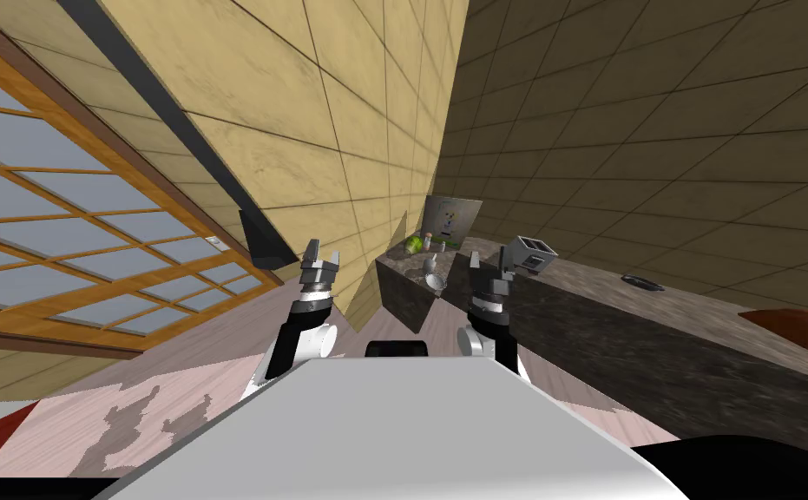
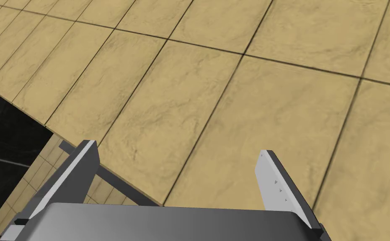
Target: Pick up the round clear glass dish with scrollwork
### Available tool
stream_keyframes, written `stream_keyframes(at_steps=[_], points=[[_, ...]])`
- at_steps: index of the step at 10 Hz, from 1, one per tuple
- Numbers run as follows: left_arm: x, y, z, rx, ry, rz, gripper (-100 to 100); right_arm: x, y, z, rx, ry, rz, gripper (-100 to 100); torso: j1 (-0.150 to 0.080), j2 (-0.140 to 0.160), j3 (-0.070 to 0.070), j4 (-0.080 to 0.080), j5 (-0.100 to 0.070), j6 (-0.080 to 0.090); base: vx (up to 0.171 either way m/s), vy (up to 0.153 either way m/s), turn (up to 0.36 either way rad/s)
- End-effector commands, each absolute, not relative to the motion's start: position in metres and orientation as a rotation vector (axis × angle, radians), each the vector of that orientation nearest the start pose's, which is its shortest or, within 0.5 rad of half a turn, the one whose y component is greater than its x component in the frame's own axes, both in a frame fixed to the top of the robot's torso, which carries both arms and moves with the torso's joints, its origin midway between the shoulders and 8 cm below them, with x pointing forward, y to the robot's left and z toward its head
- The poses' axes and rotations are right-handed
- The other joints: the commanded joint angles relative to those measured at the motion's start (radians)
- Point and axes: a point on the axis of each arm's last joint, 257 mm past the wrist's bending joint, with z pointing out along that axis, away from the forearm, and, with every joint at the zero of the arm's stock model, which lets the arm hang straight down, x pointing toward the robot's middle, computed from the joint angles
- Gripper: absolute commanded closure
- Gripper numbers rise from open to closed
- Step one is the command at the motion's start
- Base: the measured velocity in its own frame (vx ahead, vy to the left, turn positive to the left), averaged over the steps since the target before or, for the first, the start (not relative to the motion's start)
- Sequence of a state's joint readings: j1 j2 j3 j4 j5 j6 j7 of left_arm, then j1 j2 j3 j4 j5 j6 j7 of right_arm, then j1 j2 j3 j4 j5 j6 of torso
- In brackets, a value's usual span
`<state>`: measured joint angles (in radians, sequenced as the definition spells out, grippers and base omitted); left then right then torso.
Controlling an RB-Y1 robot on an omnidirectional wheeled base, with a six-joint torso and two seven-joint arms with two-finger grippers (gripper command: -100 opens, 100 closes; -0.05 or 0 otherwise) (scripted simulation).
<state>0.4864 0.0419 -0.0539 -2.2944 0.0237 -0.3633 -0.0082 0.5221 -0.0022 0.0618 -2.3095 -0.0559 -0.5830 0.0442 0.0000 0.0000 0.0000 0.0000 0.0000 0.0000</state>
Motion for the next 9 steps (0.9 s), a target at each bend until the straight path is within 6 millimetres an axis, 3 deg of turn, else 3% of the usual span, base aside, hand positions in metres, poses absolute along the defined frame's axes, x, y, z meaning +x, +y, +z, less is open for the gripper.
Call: stream_keyframes(at_steps=[1,5,9], points=[[0.367,0.26,0.007,-0.735,0.717,-1.343,0,0.327,-0.261,0.039,0.585,0.576,1.353,-100,0.0,0.0,0.0,0.0,0.0,0.0,-0.019,0.019,0.057],[0.367,0.26,0.007,-0.735,0.717,-1.343,0,0.342,-0.245,0.005,0.485,0.779,1.251,-100,0.005,0.005,0.003,0.001,0.001,0.0,-0.066,0.067,0.106],[0.367,0.26,0.007,-0.735,0.717,-1.343,0,0.359,-0.239,-0.05,0.347,1.02,1.073,-100,0.008,0.009,0.005,0.002,0.002,0.0,-0.13,0.126,0.18]])
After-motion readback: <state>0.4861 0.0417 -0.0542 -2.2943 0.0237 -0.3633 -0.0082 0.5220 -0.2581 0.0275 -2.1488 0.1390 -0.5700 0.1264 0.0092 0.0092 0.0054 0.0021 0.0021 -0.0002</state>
